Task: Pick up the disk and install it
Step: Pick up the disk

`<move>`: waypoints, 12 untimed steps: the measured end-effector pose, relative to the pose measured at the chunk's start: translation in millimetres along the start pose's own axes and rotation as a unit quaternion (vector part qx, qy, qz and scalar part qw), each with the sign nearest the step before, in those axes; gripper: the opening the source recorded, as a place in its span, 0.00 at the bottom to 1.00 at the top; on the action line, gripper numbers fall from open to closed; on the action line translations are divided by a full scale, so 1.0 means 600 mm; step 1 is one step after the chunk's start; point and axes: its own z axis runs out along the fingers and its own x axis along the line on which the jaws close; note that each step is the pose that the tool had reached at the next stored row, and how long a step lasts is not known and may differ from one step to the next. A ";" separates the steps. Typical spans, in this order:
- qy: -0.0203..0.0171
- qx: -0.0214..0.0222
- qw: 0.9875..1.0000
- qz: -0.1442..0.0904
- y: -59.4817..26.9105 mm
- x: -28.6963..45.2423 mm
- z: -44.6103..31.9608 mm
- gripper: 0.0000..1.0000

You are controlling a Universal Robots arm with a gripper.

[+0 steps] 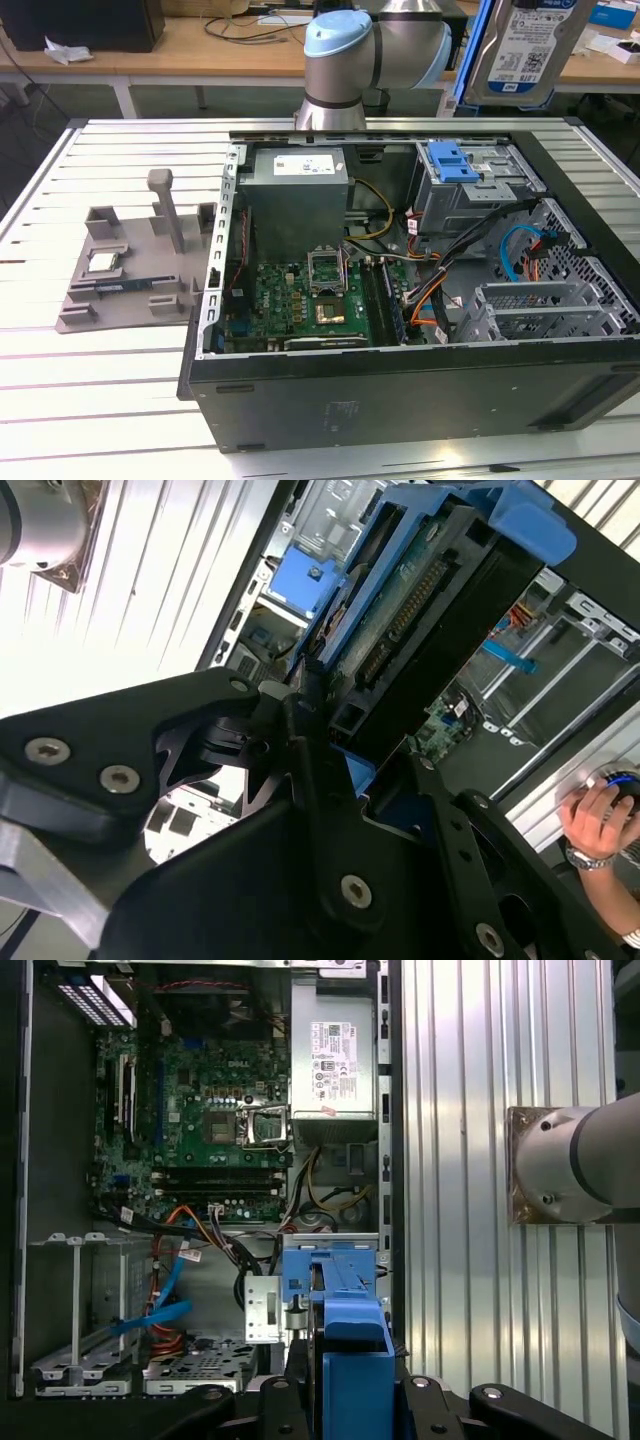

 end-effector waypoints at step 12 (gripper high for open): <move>0.000 0.000 1.000 0.000 0.000 0.036 -0.001 0.37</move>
